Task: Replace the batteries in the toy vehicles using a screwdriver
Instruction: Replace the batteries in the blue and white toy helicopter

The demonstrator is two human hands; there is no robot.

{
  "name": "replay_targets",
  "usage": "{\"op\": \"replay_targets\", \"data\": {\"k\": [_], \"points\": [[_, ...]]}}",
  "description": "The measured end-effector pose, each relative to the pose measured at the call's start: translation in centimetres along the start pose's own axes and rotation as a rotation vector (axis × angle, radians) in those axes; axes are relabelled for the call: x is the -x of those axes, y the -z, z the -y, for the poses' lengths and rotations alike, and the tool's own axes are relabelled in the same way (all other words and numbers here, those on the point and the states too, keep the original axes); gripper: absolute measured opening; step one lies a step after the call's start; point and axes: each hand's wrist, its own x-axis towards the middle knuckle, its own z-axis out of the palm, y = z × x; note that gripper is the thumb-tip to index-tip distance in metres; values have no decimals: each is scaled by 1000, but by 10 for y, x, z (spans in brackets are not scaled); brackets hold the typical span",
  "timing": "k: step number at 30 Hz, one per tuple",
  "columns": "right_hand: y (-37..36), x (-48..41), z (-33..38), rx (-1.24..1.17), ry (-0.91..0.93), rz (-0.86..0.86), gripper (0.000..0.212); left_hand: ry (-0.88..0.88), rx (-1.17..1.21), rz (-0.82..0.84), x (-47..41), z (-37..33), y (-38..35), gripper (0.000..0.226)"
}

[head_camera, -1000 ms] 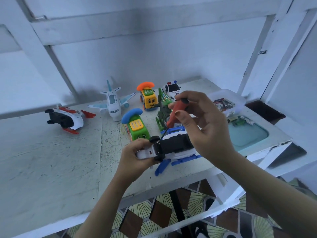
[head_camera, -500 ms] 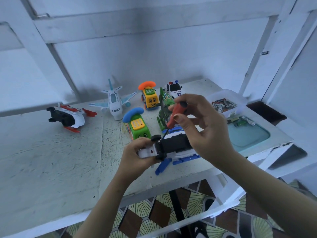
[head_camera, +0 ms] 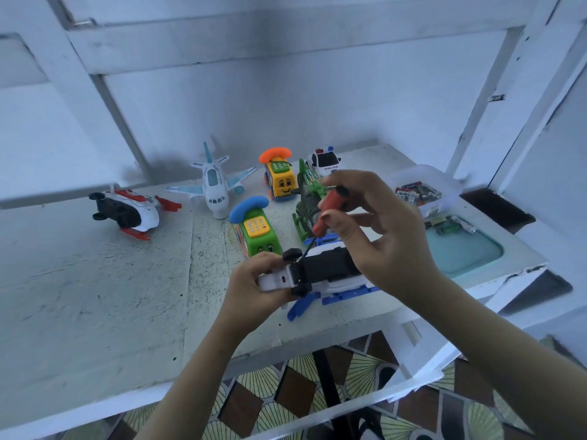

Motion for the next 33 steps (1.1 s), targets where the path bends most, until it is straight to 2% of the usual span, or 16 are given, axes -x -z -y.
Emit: {"op": "replay_targets", "data": {"k": [5, 12, 14, 17, 19, 20, 23, 25, 28, 33], "points": [[2, -5, 1, 105, 48, 26, 28, -18, -21, 7, -1, -1, -2, 35], [-3, -5, 12, -200, -99, 53, 29, -18, -25, 4, -2, -7, -4, 38], [-3, -7, 11, -122, -68, 26, 31, -21, -27, 3, -2, -7, -5, 38], [-4, -9, 3, 123, 52, -57, 27, -21, -29, 3, -2, -7, -4, 37], [-4, -9, 1, 146, 82, -70, 26, -22, -30, 2, -2, -7, -4, 36], [-4, -9, 3, 59, 44, -56, 26, -23, -32, 0, -2, -7, -4, 36], [-4, -12, 11, -399, -166, -1, 30, -38, -38, -2, -1, -7, -4, 37], [-3, -14, 14, -547, -223, -3, 35, -43, -33, -1, -1, -7, -5, 37], [-2, -17, 16, -485, -234, 1, 35, -42, -15, -6, 0, -8, -5, 36], [-6, -16, 10, -162, -183, -54, 13, -47, -6, -2, 0, -9, -4, 35]]}}
